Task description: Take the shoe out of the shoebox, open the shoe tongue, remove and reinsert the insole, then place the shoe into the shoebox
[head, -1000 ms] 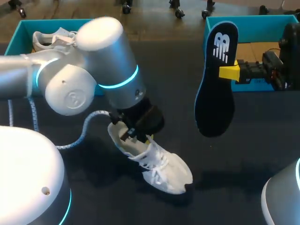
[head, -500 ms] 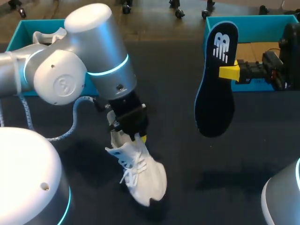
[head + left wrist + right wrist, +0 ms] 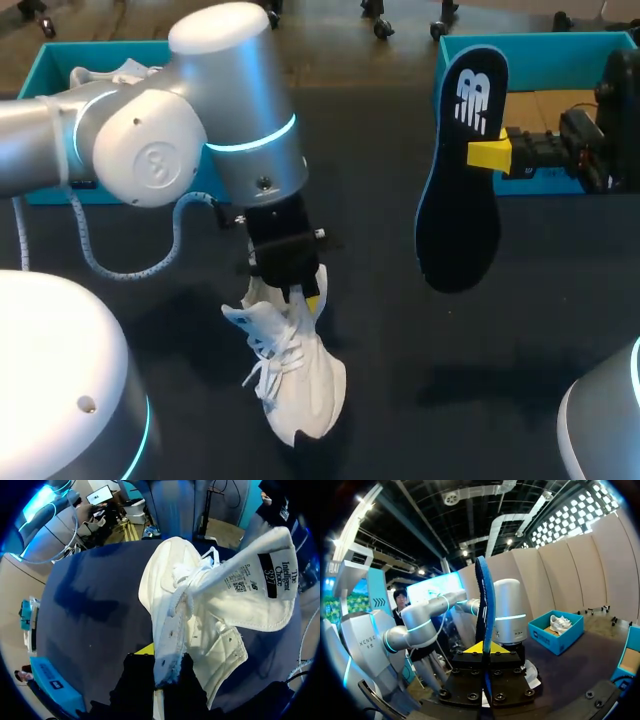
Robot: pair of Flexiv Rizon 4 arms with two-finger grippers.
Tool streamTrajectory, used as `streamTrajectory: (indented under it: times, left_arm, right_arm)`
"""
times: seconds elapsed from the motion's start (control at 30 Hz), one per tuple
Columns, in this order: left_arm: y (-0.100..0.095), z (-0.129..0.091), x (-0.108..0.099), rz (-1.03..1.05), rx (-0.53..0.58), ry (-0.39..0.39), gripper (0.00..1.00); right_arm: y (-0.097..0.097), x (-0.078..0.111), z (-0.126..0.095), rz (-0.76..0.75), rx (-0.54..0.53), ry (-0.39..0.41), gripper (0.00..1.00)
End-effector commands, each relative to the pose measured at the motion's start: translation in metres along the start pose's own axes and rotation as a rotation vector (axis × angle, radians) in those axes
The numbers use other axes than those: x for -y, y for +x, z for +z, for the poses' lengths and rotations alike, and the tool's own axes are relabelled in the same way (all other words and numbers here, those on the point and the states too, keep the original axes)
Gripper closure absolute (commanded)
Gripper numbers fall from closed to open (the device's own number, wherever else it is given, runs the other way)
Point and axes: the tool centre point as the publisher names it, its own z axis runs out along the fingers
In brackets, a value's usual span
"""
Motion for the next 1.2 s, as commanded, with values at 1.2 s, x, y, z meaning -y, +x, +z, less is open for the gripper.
streamTrajectory:
  times: [1.2]
  left_arm:
    - [-0.049,0.089,0.005,0.139,-0.131,-0.023,1.0]
  right_arm:
    - [-0.002,-0.001,0.002,0.0,-0.002,0.002,1.0]
